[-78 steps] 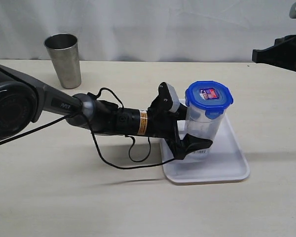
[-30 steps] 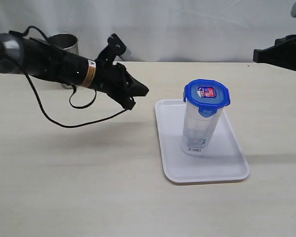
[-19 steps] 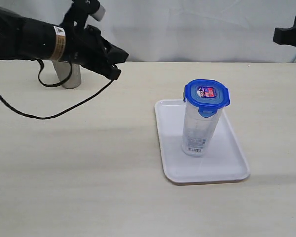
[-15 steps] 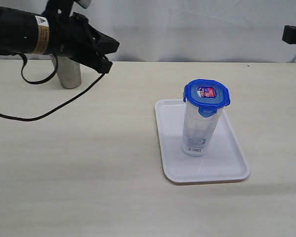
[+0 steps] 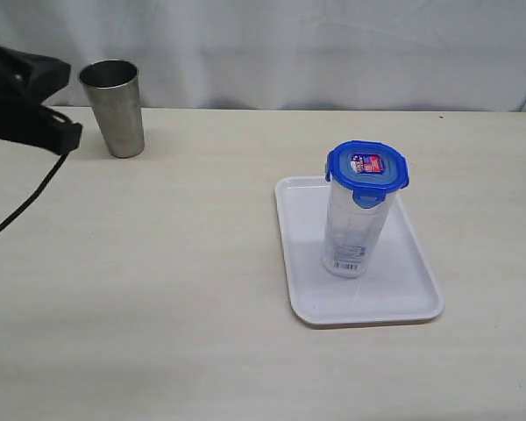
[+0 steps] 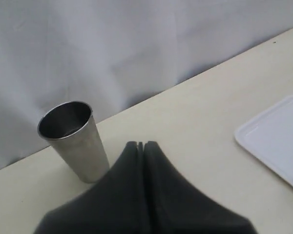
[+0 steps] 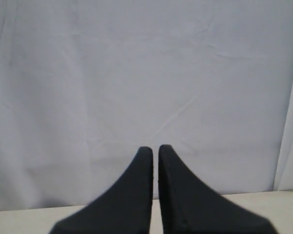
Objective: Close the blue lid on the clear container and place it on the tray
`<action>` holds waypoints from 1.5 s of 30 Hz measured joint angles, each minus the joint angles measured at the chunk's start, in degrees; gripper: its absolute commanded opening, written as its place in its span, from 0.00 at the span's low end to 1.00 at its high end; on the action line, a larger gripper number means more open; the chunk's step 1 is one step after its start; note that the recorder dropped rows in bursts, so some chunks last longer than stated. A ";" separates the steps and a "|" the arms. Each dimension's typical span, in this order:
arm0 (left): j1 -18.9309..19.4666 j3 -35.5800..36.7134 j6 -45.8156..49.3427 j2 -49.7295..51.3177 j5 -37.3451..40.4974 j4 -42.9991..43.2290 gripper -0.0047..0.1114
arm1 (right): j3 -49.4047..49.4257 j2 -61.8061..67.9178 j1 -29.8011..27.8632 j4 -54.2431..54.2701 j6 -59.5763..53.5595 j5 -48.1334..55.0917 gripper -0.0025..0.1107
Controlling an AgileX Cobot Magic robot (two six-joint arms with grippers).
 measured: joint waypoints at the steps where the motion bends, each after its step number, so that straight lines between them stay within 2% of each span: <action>1: 0.00 1.54 0.00 -2.30 0.22 -0.44 0.04 | 0.66 -1.10 0.00 0.00 0.56 -0.15 0.06; 12: 0.00 13.87 -0.17 -30.14 -2.92 -7.37 0.04 | 8.50 -10.34 0.00 0.00 2.78 -0.25 0.06; 21: 0.00 16.85 -1.27 -44.80 -9.12 -8.28 0.04 | 14.87 -16.50 0.00 0.00 2.78 -0.49 0.06; 27: 0.00 16.85 -1.27 -48.32 -10.60 -7.72 0.04 | 16.25 -19.30 0.00 0.00 2.78 -0.48 0.06; 45: 0.00 16.97 -1.30 -48.69 -10.78 -7.39 0.04 | 16.25 -19.76 0.00 0.00 2.78 -0.48 0.06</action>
